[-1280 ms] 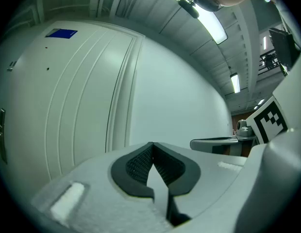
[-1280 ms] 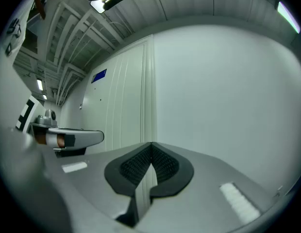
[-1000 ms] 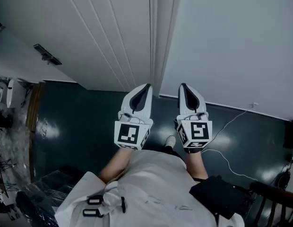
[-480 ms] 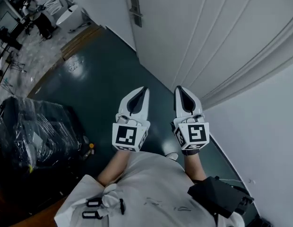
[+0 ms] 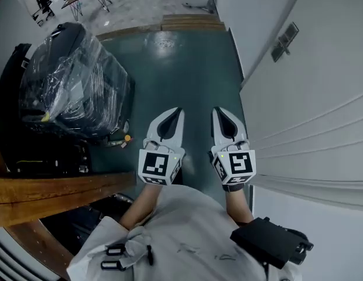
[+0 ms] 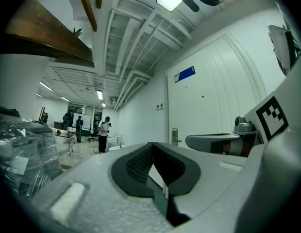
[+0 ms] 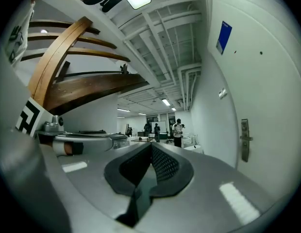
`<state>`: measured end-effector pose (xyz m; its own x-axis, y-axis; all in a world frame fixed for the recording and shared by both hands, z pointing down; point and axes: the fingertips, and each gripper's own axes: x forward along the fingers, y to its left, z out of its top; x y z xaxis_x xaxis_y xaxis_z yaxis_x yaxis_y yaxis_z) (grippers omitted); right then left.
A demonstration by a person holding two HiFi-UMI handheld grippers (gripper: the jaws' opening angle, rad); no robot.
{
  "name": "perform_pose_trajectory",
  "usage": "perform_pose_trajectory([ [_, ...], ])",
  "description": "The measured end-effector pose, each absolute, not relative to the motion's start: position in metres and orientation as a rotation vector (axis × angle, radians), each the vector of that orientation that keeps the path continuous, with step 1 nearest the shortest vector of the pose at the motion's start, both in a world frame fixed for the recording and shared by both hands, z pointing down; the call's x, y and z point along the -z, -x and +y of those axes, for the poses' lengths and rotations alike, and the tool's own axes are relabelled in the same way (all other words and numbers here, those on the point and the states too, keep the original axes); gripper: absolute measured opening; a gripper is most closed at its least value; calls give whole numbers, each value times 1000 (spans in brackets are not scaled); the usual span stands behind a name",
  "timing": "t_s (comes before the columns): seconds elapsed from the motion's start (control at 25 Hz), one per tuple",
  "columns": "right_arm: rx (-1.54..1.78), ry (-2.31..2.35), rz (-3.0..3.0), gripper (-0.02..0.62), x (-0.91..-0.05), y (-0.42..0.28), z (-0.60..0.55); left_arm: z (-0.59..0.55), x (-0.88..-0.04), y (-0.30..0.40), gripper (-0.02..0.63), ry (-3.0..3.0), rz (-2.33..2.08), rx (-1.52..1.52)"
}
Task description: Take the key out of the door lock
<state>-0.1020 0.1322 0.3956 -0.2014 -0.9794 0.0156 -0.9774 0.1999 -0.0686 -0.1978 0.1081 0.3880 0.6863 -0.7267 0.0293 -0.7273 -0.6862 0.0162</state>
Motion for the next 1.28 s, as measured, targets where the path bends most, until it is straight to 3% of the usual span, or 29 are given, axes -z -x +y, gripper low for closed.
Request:
perform_pose_trajectory([
  [0.36,242,1781,2575,6,-427,132,55,63,-407,218,0,-2771,-1423,-76],
  [0.8,212,1765,2644,6,-415,159,-79,-86,-400,251,0,-2664,-1496,-10],
  [1.28,263,1973,2450,6,-417,65,-166,-175,-413,152,0,-2755,-1235,-19],
])
